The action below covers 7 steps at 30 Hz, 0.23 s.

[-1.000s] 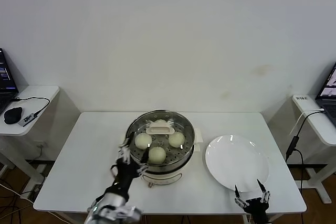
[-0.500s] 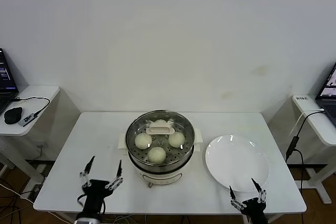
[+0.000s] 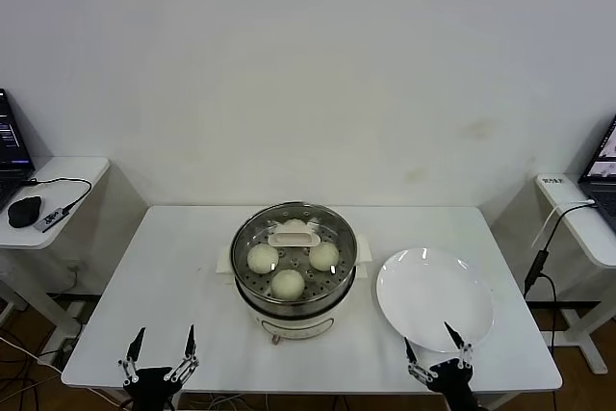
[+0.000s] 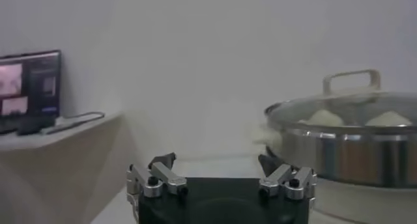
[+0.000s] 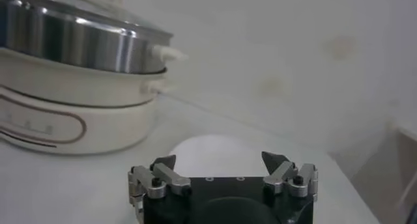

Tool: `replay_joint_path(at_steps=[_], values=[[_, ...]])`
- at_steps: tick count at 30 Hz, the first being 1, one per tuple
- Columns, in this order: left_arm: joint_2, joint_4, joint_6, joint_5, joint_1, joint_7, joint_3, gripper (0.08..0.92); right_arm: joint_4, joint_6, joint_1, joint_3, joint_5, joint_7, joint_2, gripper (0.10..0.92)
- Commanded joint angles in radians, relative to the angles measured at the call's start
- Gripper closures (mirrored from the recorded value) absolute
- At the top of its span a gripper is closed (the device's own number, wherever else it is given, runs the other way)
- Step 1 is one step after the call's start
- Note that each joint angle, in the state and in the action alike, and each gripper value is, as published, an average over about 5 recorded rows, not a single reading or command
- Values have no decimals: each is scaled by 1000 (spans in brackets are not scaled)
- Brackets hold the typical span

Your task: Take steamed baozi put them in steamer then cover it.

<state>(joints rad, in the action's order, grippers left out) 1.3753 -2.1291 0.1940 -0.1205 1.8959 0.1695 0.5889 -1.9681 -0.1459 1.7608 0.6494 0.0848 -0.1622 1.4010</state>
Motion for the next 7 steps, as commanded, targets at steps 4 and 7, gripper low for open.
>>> replay_joint_path(at_steps=[4, 7], values=[[36, 6, 32, -43, 44, -16, 24, 177, -24, 93, 1, -17, -16, -29, 26, 203], [38, -2, 25, -42, 46, -17, 21, 177, -31, 101, 0, -16, -21, -27, 29, 203]])
